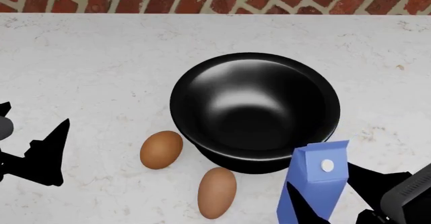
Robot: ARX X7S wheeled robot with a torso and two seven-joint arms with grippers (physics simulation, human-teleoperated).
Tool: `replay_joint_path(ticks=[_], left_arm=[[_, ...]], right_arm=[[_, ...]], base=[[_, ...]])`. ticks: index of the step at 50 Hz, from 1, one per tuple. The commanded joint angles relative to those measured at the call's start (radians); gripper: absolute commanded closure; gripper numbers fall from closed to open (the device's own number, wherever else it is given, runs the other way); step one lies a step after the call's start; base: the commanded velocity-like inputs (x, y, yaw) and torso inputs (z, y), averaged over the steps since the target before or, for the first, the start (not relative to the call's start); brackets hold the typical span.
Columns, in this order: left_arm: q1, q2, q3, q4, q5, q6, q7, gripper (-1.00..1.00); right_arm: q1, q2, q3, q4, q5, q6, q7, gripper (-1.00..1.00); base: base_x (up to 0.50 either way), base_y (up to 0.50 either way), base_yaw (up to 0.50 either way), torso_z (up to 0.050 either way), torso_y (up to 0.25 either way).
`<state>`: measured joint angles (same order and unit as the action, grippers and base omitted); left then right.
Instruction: Place the eggs and milk next to the bowl.
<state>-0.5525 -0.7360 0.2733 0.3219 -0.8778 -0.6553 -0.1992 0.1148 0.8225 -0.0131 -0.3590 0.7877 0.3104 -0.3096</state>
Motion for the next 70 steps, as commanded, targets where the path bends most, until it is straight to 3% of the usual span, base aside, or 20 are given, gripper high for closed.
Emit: replay_joint_path(ticks=[1, 26, 27, 53, 70], left_arm=[[0.0, -0.001, 0.002, 0.003, -0.002, -0.001, 0.0, -1.0], [-0.003, -0.008, -0.003, 0.016, -0.018, -0.01, -0.008, -1.0], [-0.005, -0.007, 0.0, 0.015, -0.016, -0.011, -0.007, -1.0], [-0.006, -0.008, 0.003, 0.016, -0.016, -0.006, -0.005, -1.0], [0.003, -0.015, -0.008, 0.015, -0.023, 0.003, -0.002, -1.0]], right_arm=[[0.008, -0.019, -0.008, 0.031, -0.041, -0.035, -0.029, 1.0], [0.009, -0.041, -0.025, 0.066, -0.047, -0.048, -0.044, 1.0], [0.006, -0.04, -0.025, 0.065, -0.049, -0.047, -0.042, -1.0], [-0.023, -0.003, 0.012, 0.004, -0.016, -0.022, -0.008, -1.0], [0.064, 0.032, 0.004, -0.045, 0.022, 0.049, 0.02, -1.0]], base=[[0.0, 0.0, 0.0, 0.0, 0.0], [0.0, 0.0, 0.0, 0.0, 0.0], [0.0, 0.0, 0.0, 0.0, 0.0], [0.0, 0.0, 0.0, 0.0, 0.0], [0.0, 0.0, 0.0, 0.0, 0.0]])
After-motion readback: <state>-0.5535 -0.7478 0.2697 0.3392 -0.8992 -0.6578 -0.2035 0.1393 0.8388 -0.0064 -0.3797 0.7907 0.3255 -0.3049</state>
